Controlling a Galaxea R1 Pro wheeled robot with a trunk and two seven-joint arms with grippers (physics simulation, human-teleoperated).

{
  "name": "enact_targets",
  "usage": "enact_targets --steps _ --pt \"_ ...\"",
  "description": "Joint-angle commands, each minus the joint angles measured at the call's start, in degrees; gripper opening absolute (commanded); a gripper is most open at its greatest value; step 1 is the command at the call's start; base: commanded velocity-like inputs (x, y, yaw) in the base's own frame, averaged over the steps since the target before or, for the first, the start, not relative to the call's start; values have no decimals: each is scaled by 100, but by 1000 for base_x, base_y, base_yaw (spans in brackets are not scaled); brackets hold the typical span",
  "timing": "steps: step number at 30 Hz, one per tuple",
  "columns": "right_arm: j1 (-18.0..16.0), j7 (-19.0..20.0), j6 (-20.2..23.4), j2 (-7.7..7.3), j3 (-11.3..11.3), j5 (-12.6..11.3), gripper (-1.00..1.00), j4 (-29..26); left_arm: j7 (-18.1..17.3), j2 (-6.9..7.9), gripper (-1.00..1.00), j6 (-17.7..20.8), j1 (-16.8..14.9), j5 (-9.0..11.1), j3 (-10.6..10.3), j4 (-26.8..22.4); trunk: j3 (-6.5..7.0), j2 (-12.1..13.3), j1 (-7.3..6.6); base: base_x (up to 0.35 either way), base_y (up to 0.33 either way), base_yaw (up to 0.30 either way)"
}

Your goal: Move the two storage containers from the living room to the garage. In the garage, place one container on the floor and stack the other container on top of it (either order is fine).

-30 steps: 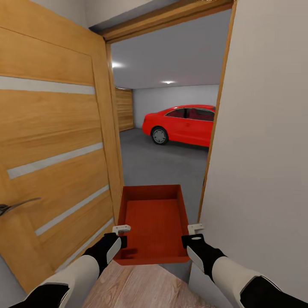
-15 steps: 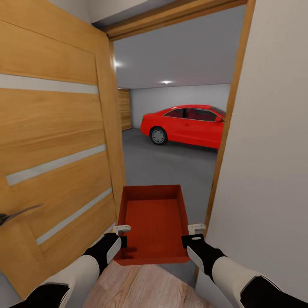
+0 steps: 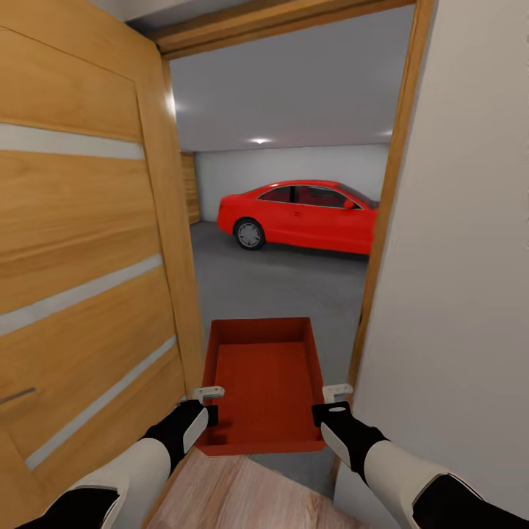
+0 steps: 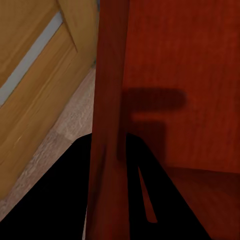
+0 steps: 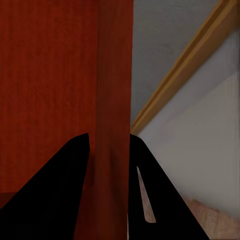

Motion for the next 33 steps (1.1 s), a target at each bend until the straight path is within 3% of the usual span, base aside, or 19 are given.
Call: enact_targets --steps 1,25,33 --pt "-4 -49 39 -4 101 -130 -100 9 68 38 -100 -8 1 -206 -41 -30 -2 -5 4 160 186 -242" --pt "-3 -49 39 -4 105 -130 -100 9 68 38 -100 -8 1 -210 -39 -30 -2 -5 4 160 179 -242" --pt "-3 -49 39 -4 105 -130 -100 9 68 38 -100 -8 1 -206 -32 -30 -2 -5 4 170 201 -48"
